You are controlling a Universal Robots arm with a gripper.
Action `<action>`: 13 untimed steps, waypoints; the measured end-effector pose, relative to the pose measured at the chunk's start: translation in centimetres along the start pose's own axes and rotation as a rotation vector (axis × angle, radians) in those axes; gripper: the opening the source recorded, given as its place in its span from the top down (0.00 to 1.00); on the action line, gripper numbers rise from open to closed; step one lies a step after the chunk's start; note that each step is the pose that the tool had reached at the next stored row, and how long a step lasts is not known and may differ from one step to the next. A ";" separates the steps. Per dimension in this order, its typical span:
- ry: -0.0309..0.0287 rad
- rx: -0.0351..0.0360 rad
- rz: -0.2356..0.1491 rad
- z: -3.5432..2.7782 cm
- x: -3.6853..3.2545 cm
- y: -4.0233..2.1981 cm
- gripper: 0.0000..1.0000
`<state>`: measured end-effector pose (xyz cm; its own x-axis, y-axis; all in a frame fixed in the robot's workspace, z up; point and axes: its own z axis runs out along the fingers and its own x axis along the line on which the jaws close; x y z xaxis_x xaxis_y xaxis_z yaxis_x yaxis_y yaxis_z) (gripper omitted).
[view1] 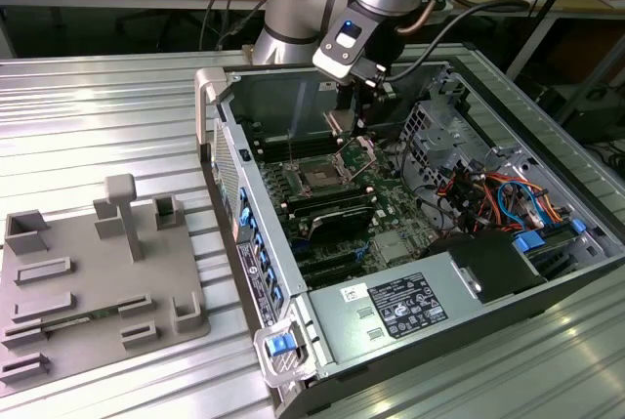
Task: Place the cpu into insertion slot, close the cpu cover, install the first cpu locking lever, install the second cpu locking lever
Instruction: 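Place the cpu into insertion slot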
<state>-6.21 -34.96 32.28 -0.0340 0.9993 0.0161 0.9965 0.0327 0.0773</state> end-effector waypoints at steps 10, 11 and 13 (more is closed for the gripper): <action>0.0004 -0.0003 0.000 0.17 0.01 -0.01 0.45; 0.0002 0.0001 0.000 0.19 0.02 -0.02 0.45; 0.0002 0.0005 0.000 0.31 0.06 -0.04 0.45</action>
<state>-6.23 -34.89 31.97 -0.0341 0.9993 0.0163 0.9965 0.0327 0.0769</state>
